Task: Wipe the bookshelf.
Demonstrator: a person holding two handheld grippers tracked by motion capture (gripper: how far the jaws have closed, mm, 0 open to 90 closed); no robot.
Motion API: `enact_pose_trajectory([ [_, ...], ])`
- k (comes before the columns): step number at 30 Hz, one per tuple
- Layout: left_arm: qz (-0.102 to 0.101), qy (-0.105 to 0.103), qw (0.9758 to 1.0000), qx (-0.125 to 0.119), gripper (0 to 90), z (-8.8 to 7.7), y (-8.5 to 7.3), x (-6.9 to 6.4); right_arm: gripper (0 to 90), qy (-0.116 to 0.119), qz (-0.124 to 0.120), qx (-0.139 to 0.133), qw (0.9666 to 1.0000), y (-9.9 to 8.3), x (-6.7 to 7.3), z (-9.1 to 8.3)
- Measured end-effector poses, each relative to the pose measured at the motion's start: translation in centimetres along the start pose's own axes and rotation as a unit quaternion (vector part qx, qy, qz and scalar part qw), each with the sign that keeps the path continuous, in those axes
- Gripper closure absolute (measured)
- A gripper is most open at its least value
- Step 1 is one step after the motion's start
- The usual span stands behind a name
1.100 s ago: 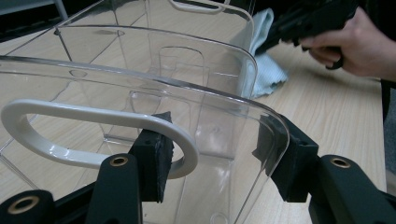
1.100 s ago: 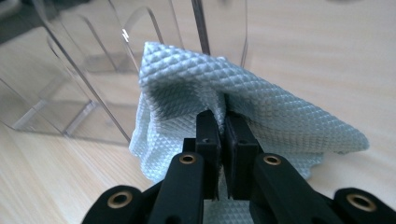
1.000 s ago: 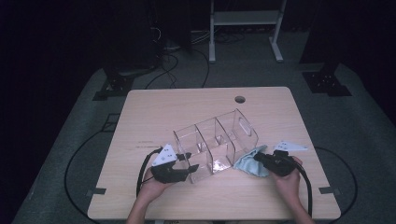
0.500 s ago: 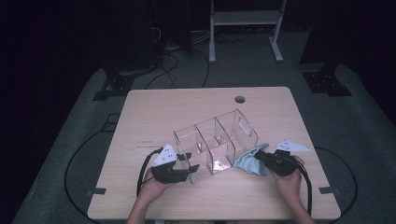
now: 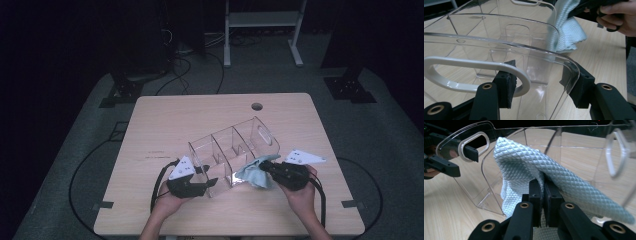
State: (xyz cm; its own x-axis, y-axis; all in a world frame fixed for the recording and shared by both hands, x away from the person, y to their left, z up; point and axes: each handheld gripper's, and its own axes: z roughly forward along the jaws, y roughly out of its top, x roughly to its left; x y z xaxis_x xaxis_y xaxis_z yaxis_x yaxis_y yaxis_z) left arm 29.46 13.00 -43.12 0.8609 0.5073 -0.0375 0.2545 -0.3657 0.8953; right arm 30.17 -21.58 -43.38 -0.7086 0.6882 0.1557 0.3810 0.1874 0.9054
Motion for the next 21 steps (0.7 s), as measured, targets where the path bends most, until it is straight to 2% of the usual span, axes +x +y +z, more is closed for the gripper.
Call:
enact_pose_trajectory([
  [3, 0.0, 0.0, 1.0, 0.0, 45.7, 0.0, 0.0, 0.0, 85.1, -0.003, -0.006, 0.013, 0.9999, -0.1, 0.1, 0.8],
  [9, 0.001, 0.001, 1.0, 0.001, 45.7, 0.0, 0.0, -0.1, 85.1, -0.004, 0.002, 0.043, 0.9991, -1.7, -0.1, 1.7],
  [11, 0.002, 0.0, 1.0, 0.001, 45.7, 0.0, 0.0, -0.1, 85.2, -0.004, -0.002, 0.036, 0.9993, -1.4, 0.0, 1.5],
  [13, 0.002, -0.001, 1.0, 0.001, 45.7, 0.0, 0.0, -0.1, 85.1, -0.002, -0.002, 0.016, 0.9999, -0.6, 0.1, 1.0],
  [16, 0.001, -0.001, 1.0, 0.001, 45.7, 0.0, 0.0, -0.1, 85.0, -0.003, -0.005, 0.011, 0.9999, -0.4, 0.1, 1.0],
  [21, 0.003, -0.001, 1.0, 0.002, 45.7, 0.0, 0.0, -0.1, 85.0, -0.004, 0.004, 0.053, 0.9986, -2.4, -0.4, 2.2],
])
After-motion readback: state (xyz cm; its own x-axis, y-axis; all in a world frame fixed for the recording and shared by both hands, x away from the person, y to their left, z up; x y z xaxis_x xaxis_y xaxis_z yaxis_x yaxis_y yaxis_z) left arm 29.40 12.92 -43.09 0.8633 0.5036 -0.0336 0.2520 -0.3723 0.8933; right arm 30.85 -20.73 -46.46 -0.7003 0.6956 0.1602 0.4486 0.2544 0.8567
